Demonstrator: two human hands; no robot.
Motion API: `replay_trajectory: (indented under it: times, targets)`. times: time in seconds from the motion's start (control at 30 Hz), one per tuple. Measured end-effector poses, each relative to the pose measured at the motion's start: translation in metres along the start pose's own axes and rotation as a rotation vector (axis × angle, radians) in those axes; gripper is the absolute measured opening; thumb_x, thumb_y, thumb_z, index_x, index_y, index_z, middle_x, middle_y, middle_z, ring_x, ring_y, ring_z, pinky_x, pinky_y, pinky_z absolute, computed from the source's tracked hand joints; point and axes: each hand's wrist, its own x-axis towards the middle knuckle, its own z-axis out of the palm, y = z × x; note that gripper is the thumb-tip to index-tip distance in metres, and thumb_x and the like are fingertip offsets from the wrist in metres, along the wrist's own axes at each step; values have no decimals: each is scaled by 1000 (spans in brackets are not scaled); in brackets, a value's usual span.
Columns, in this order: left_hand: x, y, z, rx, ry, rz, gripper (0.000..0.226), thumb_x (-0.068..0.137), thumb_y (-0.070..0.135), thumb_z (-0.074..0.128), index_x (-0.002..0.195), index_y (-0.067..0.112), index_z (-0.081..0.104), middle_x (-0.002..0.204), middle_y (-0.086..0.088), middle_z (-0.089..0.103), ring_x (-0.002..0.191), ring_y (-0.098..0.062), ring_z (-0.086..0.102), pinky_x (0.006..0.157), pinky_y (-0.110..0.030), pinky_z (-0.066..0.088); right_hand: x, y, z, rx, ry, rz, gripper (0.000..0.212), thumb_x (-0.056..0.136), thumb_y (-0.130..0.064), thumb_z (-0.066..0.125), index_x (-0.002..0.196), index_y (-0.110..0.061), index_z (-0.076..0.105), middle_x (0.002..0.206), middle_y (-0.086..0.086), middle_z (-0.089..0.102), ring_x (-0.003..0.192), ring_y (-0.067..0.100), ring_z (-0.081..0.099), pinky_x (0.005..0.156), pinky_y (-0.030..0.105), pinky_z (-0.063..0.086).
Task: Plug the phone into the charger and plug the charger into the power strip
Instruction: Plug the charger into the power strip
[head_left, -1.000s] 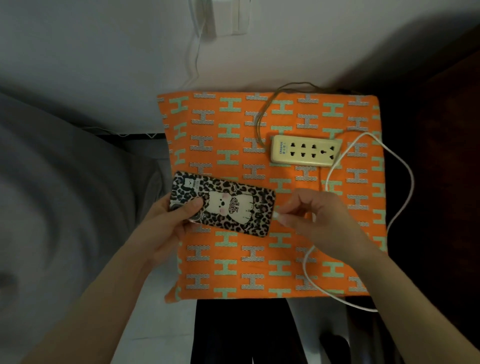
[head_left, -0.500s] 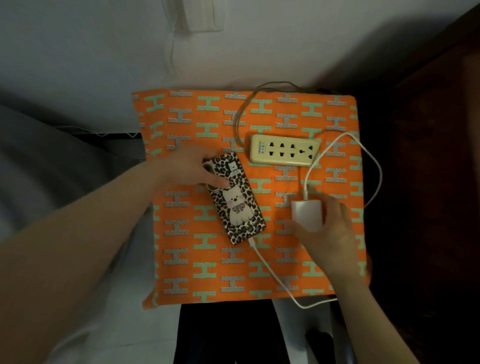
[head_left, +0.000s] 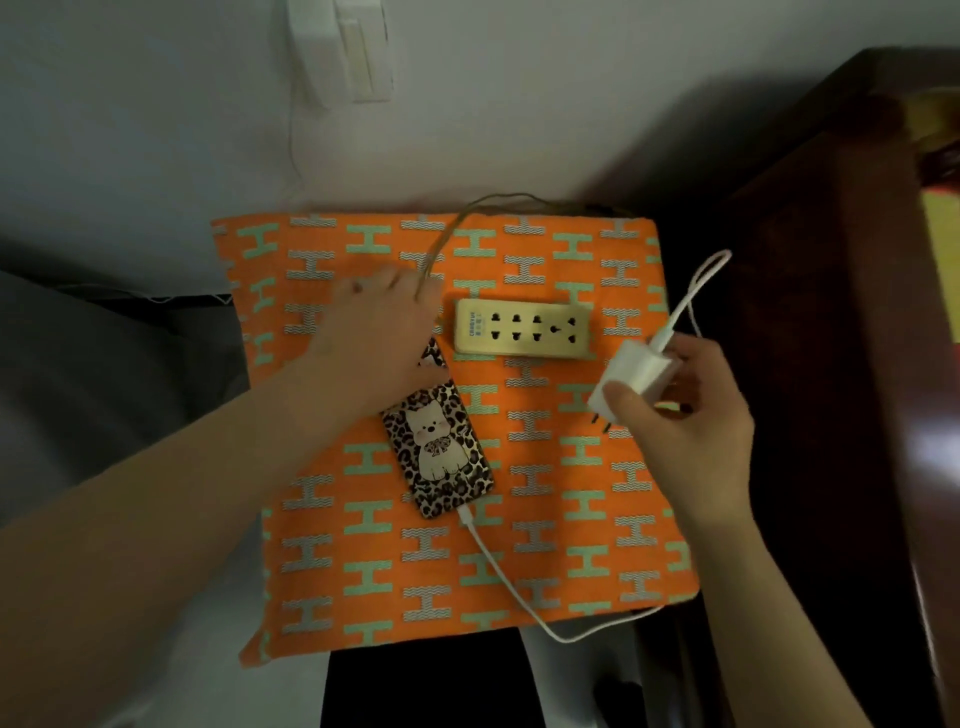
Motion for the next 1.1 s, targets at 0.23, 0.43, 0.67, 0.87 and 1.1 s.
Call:
replay_trajectory:
  times: [0.23, 0.43, 0.67, 0.87, 1.1]
  targets:
    - [18, 31, 20, -430, 178, 87, 70, 76, 31, 69, 136, 8, 41, 138, -10, 49, 127, -26, 43, 107, -41, 34, 34, -24, 29, 57, 45, -59, 53, 69, -33, 74, 109, -55, 47, 105, -23, 56, 93, -8, 57, 61, 9, 49]
    - [25, 36, 37, -495, 297, -8, 55, 71, 30, 73, 120, 11, 57, 114, -7, 64, 104, -24, 56, 85, -36, 45, 39, -24, 61, 42, 144, -174, 47, 67, -23, 80, 103, -30, 51, 106, -4, 54, 98, 13, 55, 68, 38, 59]
    - [26, 34, 38, -498, 290, -12, 57, 70, 30, 74, 121, 12, 57, 117, -7, 64, 110, -25, 55, 86, -38, 45, 40, -16, 73, -18, 216, -203, 50, 68, -26, 81, 109, -22, 53, 107, -5, 49, 97, 9, 52, 70, 39, 59]
    - [27, 33, 39, -500, 285, -11, 50, 70, 26, 73, 116, 12, 58, 112, -6, 65, 105, -24, 55, 78, -32, 44, 36, -20, 84, -63, 210, -218, 50, 69, -34, 79, 111, -26, 53, 104, -9, 41, 89, 3, 49, 69, 38, 59]
    - [27, 33, 38, -510, 275, -20, 56, 70, 28, 73, 121, 13, 56, 117, -5, 64, 109, -24, 54, 83, -36, 45, 40, -19, 76, -9, 190, -141, 50, 69, -29, 81, 110, -25, 54, 105, -5, 48, 94, 9, 54, 71, 35, 60]
